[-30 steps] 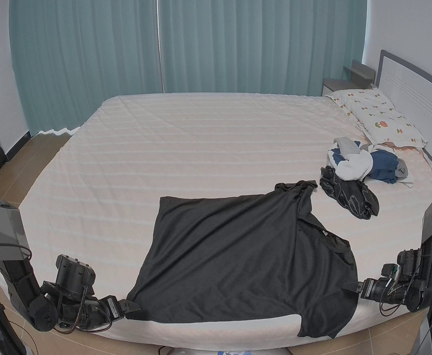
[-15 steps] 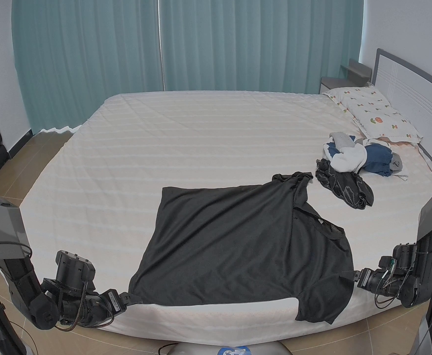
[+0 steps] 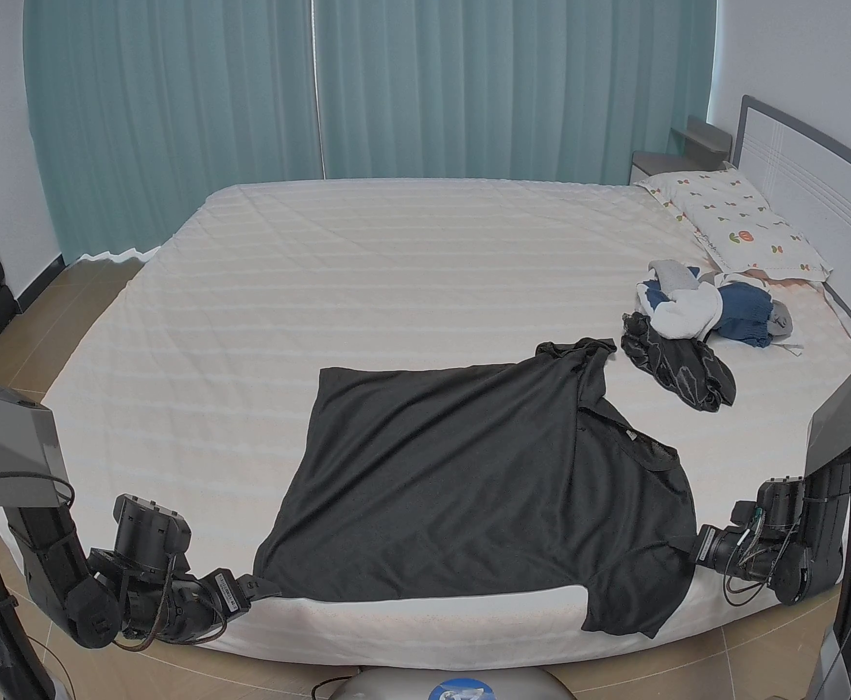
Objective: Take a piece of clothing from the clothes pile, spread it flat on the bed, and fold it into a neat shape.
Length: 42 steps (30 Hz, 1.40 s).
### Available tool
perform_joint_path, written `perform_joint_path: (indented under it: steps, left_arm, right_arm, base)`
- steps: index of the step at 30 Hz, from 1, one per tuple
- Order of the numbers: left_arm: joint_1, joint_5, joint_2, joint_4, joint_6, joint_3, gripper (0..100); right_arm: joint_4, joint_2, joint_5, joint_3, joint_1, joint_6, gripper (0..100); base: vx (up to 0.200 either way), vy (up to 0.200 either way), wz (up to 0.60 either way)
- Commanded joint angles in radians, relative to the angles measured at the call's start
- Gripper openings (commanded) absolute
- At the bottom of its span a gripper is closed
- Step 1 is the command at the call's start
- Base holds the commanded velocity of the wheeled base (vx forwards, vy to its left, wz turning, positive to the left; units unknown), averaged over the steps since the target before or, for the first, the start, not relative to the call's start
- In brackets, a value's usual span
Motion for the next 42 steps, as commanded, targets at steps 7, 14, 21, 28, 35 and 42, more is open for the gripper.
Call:
perform_joint_path:
  steps: [7,14,21,28,35,42]
  left_arm:
    - [0.002,0.0,0.006,0.0,-0.002,-0.011,100]
    - [-0.005,0.005,0.008,0.0,-0.01,-0.016,100]
    - [-0.005,0.005,0.008,0.0,-0.01,-0.019,100]
    - [-0.008,0.009,-0.003,0.0,-0.037,-0.034,100]
    - [-0.008,0.012,-0.005,0.0,-0.048,-0.091,100]
    - [-0.01,0.018,-0.005,0.011,-0.048,-0.142,100]
  right_arm:
    - [-0.014,-0.049,0.01,0.095,-0.088,-0.064,0]
    - [-0.014,-0.033,0.053,0.174,-0.176,-0.256,0]
    - [-0.016,-0.046,0.055,0.17,-0.185,-0.26,0]
    - [-0.018,-0.079,0.064,0.16,-0.196,-0.242,100]
    - [-0.014,-0.229,0.061,0.111,-0.2,-0.053,100]
    - [-0.014,-0.26,0.061,0.107,-0.177,-0.019,100]
  base:
    - [0.0,0.0,0.0]
    - [0.0,0.0,0.0]
    - [0.0,0.0,0.0]
    - [0.0,0.0,0.0]
    - [0.057,0.0,0.0]
    - [0.2,0.0,0.0]
